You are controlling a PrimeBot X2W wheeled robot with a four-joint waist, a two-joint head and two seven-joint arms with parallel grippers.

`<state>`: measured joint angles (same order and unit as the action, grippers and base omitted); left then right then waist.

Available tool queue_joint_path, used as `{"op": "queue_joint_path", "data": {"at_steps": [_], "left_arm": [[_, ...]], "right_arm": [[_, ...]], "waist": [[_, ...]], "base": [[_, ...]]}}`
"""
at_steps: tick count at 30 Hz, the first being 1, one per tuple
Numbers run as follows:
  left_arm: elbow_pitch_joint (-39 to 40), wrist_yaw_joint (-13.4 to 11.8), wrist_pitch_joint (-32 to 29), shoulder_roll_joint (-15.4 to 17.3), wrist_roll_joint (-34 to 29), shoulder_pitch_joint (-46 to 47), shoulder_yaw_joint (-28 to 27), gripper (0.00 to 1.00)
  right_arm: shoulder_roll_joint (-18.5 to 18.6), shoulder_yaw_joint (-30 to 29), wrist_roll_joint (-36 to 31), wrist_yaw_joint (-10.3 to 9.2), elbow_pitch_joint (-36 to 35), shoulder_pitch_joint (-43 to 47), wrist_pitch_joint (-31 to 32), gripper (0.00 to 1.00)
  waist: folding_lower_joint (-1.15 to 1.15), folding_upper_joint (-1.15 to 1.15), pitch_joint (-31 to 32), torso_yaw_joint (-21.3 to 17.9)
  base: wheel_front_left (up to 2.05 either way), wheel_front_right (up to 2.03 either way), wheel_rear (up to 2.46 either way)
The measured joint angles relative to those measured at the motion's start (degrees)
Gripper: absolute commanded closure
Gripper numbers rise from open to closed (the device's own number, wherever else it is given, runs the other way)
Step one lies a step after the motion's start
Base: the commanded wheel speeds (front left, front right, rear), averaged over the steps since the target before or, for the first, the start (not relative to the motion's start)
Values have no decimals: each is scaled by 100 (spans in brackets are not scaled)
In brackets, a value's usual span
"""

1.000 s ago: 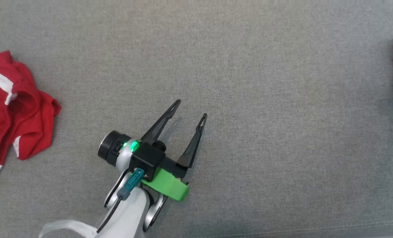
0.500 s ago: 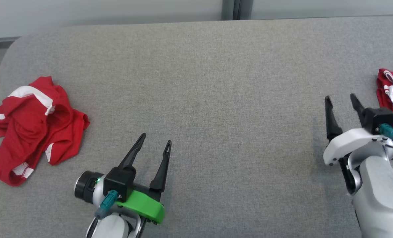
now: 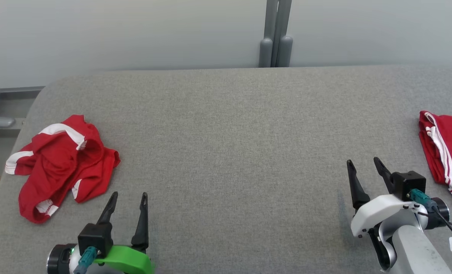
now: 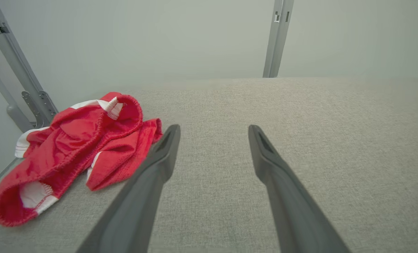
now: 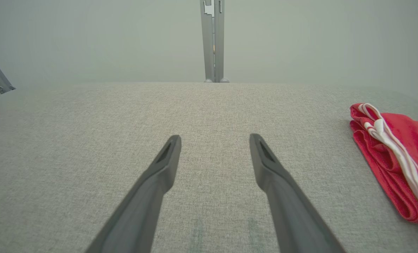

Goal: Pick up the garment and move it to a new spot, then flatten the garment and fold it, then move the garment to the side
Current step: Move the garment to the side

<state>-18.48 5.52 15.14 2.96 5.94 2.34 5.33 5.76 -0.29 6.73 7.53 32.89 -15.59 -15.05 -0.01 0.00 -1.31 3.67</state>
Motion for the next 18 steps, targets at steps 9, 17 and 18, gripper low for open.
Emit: {"op": "queue_joint_path", "data": {"at_steps": [9, 17, 18], "left_arm": [[-303, -85, 0, -2, -27, -98, -400, 0], [-446, -176, 0, -7, -26, -157, -613, 0], [-465, -178, 0, -7, -16, -162, -631, 0]], "right_arm": [[-192, -20, 32, 0, -210, 359, 0, 0], [-269, 12, -11, 0, -374, 495, 0, 0], [-268, 20, -10, 0, -392, 502, 0, 0]], "waist": [[0, 0, 239, -87], [0, 0, 311, -222], [0, 0, 320, -239]], "base": [[0, 0, 0], [0, 0, 0], [0, 0, 0]]}}
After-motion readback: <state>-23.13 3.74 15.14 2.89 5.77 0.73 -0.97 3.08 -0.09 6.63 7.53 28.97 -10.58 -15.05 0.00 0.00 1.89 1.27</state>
